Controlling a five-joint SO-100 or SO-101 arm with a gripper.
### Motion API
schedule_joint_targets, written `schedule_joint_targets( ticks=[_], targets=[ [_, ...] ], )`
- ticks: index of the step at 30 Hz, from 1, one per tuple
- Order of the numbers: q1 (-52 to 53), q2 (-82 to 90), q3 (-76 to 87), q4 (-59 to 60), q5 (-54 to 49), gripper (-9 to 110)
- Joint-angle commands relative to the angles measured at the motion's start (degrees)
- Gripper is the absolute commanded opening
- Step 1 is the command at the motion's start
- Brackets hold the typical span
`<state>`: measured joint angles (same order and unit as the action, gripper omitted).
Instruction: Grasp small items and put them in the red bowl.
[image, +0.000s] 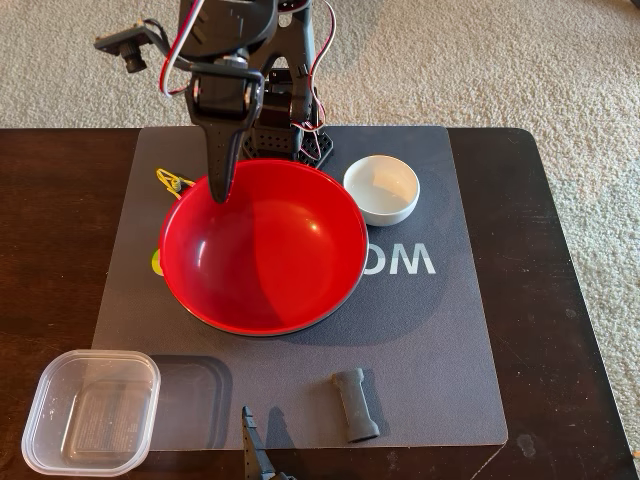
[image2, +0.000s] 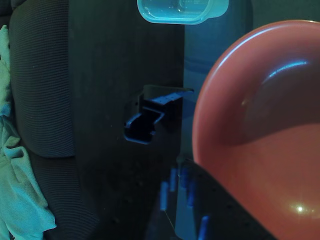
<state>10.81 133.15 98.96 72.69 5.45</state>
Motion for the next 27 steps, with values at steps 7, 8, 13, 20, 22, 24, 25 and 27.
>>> schedule_joint_targets(
  ticks=[7, 8, 13, 20, 22, 24, 25, 27],
  targets=[
    [-0.9, -11.0, -6.7, 0.0, 5.9, 1],
    [-0.8, -11.1, -6.7, 0.0, 6.0, 1],
    [-0.6, -10.8, -6.6, 0.2, 6.3, 1],
    [-0.7, -9.3, -6.1, 0.2, 6.8, 1],
    [-0.7, -9.2, -6.1, 0.2, 6.9, 1],
    [-0.4, -9.1, -5.5, 0.2, 7.1, 1],
    [-0.3, -8.9, -5.1, 0.2, 7.3, 1],
    [0.0, -8.2, -4.5, 0.2, 7.6, 1]
  ],
)
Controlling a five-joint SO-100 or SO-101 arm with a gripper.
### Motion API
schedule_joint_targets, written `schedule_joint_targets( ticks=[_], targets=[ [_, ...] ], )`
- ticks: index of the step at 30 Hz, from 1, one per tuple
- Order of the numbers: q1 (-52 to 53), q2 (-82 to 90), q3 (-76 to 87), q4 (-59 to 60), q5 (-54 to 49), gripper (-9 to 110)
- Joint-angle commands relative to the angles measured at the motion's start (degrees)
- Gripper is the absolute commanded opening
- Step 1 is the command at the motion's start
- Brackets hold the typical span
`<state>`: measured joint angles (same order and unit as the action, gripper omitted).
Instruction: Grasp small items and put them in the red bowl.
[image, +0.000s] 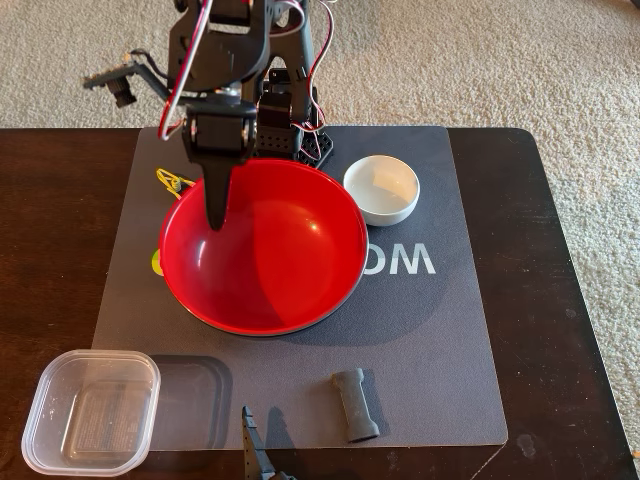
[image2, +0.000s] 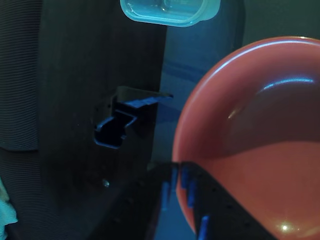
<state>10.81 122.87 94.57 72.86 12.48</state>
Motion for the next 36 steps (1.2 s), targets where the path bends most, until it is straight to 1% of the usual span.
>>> schedule_joint_targets(
  ticks=[1, 4, 6, 9, 11, 14, 16, 17, 21, 23, 26, 27, 29, 31, 36],
  targets=[
    [0.2, 2.7, 0.2, 0.0, 0.6, 1],
    [2.1, 5.4, 2.0, 0.0, 2.1, 1],
    [4.9, 9.0, 4.7, 0.1, 5.1, 1],
    [9.9, 16.3, 11.0, 1.3, 13.0, 1],
    [13.3, 20.2, 14.6, 4.1, 20.0, 1],
    [21.2, 23.4, 20.1, 6.6, 34.5, 1],
    [27.2, 20.0, 20.3, 11.0, 47.5, 1],
    [31.2, 17.5, 19.8, 12.3, 51.7, 1],
    [44.9, 13.2, 19.8, 12.5, 62.8, 3],
    [50.4, 13.4, 20.7, 13.0, 70.6, 4],
    [61.2, 11.1, 21.1, 17.1, 94.3, 6],
    [64.0, 10.0, 21.1, 16.9, 99.9, 7],
    [67.3, 7.4, 20.5, 16.3, 109.3, 9],
    [67.9, 4.4, 19.3, 15.7, 113.6, 10],
    [71.5, 0.4, 19.2, 13.3, 128.6, 18]
  ],
)
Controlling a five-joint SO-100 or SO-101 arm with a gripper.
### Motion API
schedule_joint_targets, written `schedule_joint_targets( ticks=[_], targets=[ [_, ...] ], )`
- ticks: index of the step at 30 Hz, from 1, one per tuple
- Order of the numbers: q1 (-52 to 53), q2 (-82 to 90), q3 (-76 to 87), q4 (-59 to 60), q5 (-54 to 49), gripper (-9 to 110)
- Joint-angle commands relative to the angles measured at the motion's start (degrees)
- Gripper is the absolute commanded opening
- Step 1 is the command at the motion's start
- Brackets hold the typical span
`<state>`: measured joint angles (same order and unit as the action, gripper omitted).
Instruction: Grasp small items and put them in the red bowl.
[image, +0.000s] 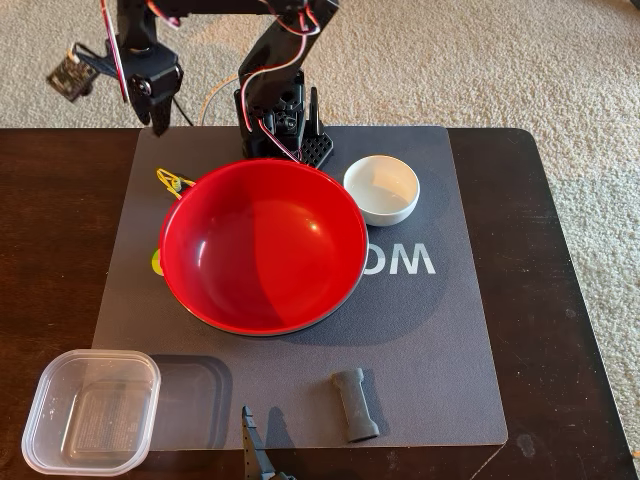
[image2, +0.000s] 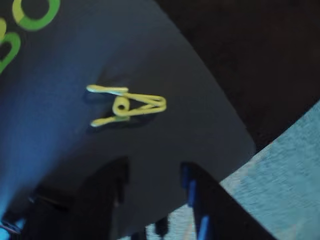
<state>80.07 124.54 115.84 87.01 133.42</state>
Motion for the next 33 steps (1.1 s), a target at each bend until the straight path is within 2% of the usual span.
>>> schedule_joint_targets(
  ticks=[1, 6, 11, 15, 21, 33],
  targets=[
    [2.8, -0.6, -1.5, -0.9, 11.4, 20],
    [0.1, 1.0, 0.4, -4.0, 38.8, 28],
    [-7.1, -1.1, 7.0, -17.8, 51.4, 34],
    [-9.5, 2.1, 19.7, -29.8, 55.7, 36],
    [-6.2, 1.3, 25.0, -34.0, 63.5, 35],
    [-9.9, -3.8, 26.4, -40.4, 59.2, 30]
  ],
)
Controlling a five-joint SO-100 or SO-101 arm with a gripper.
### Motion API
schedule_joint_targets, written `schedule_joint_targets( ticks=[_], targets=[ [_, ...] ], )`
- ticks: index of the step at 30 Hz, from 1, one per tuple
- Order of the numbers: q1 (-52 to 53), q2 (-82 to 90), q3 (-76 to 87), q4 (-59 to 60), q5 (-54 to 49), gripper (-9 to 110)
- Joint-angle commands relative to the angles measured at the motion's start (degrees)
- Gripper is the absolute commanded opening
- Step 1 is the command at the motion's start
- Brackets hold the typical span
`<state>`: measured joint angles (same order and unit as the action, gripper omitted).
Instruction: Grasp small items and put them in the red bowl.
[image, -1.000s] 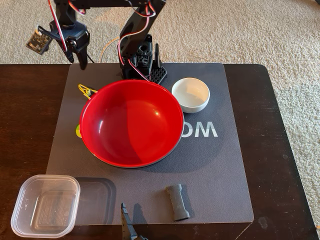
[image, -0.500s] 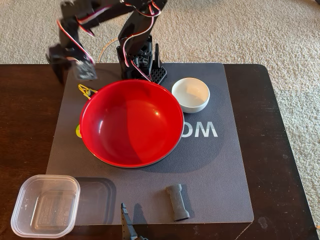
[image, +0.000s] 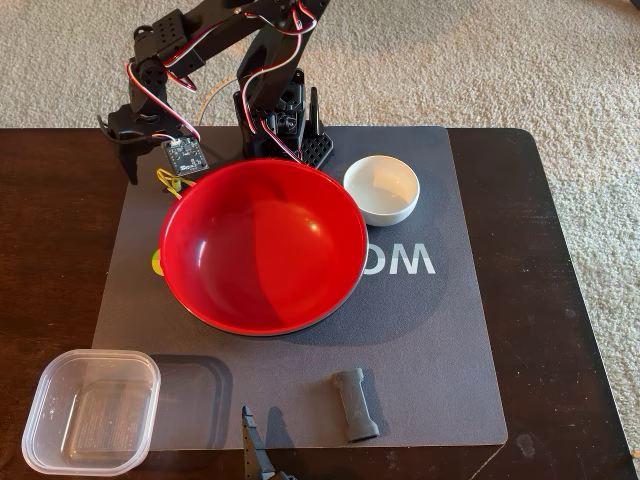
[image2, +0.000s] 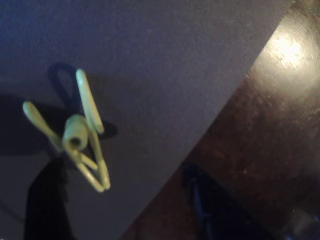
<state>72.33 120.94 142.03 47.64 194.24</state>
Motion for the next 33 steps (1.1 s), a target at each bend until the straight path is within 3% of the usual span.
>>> schedule_joint_targets(
  ticks=[1, 6, 23, 33],
  targets=[
    [-2.6, -0.4, 0.5, -1.7, -2.0, 29],
    [-2.6, -2.3, 4.9, -9.1, -1.8, 24],
    [-2.6, -1.8, 7.4, -8.6, -5.5, 5],
    [-1.1, 2.2, 11.7, -8.2, -7.9, 0]
  ],
)
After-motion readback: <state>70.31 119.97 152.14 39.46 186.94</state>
